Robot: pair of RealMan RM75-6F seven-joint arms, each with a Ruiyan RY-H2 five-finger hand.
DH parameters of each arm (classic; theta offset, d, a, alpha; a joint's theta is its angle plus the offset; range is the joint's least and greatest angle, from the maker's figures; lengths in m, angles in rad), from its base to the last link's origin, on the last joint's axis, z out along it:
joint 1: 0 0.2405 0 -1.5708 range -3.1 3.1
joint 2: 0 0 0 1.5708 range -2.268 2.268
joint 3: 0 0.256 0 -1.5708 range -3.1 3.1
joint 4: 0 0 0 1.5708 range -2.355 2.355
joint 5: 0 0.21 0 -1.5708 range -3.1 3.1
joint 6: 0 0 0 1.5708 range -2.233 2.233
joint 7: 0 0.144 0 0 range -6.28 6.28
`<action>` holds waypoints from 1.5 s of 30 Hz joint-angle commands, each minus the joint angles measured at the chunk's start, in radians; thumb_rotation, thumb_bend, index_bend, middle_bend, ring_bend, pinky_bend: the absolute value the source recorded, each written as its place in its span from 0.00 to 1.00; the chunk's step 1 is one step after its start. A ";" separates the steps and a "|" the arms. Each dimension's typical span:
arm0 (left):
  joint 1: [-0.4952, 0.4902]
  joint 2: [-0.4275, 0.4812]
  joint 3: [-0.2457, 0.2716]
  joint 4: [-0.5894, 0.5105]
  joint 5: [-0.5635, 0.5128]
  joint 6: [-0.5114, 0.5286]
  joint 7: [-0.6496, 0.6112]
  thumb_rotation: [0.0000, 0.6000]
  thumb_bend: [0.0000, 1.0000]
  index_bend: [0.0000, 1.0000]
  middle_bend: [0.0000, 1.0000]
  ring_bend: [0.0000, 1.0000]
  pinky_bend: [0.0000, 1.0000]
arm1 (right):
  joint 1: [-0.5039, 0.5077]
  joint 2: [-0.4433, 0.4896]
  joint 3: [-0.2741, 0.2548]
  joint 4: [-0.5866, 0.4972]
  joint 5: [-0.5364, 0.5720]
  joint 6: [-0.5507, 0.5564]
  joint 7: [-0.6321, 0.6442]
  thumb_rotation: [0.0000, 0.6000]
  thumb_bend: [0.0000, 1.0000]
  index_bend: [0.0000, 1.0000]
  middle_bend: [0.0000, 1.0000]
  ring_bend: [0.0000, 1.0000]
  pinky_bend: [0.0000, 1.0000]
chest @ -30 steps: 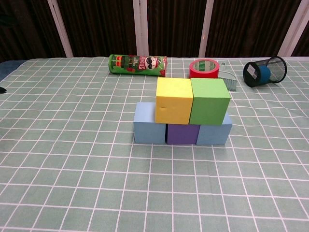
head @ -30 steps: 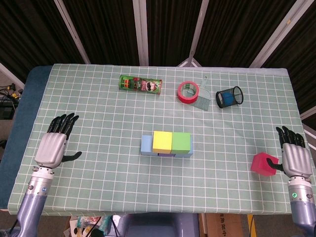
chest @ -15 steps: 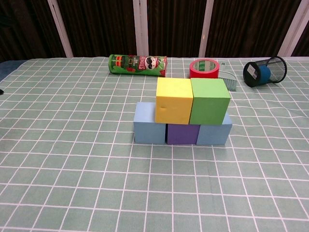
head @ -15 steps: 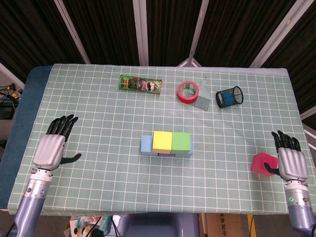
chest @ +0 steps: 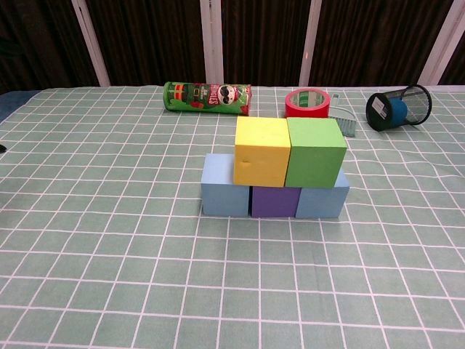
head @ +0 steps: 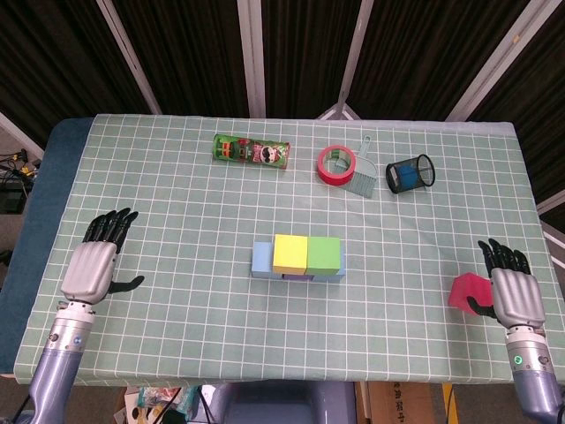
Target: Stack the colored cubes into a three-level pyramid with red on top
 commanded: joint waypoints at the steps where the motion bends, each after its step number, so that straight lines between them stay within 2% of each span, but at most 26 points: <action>1: 0.004 0.005 -0.009 -0.005 0.000 -0.006 -0.004 1.00 0.12 0.00 0.02 0.00 0.00 | 0.005 -0.012 -0.003 0.005 0.014 -0.011 -0.016 1.00 0.27 0.00 0.02 0.00 0.00; 18: 0.035 0.046 -0.051 -0.043 0.035 -0.017 -0.029 1.00 0.12 0.00 0.02 0.00 0.00 | 0.026 -0.026 -0.030 -0.011 0.152 -0.064 -0.131 1.00 0.27 0.00 0.00 0.00 0.00; 25: 0.042 0.048 -0.061 -0.045 0.036 -0.028 -0.029 1.00 0.12 0.00 0.02 0.00 0.00 | 0.045 -0.056 -0.029 0.045 0.201 -0.082 -0.163 1.00 0.27 0.00 0.00 0.00 0.00; 31: 0.047 0.044 -0.069 -0.046 0.029 -0.036 -0.024 1.00 0.12 0.00 0.02 0.00 0.00 | 0.060 -0.077 -0.018 0.083 0.249 -0.101 -0.167 1.00 0.27 0.00 0.09 0.01 0.00; 36: 0.052 0.043 -0.075 -0.050 0.035 -0.036 -0.026 1.00 0.12 0.00 0.02 0.00 0.00 | 0.064 -0.100 -0.020 0.114 0.245 -0.092 -0.175 1.00 0.27 0.00 0.19 0.06 0.00; 45: 0.060 0.042 -0.080 -0.053 0.044 -0.043 -0.026 1.00 0.12 0.00 0.02 0.00 0.00 | 0.066 -0.124 -0.016 0.155 0.236 -0.087 -0.164 1.00 0.27 0.00 0.28 0.13 0.00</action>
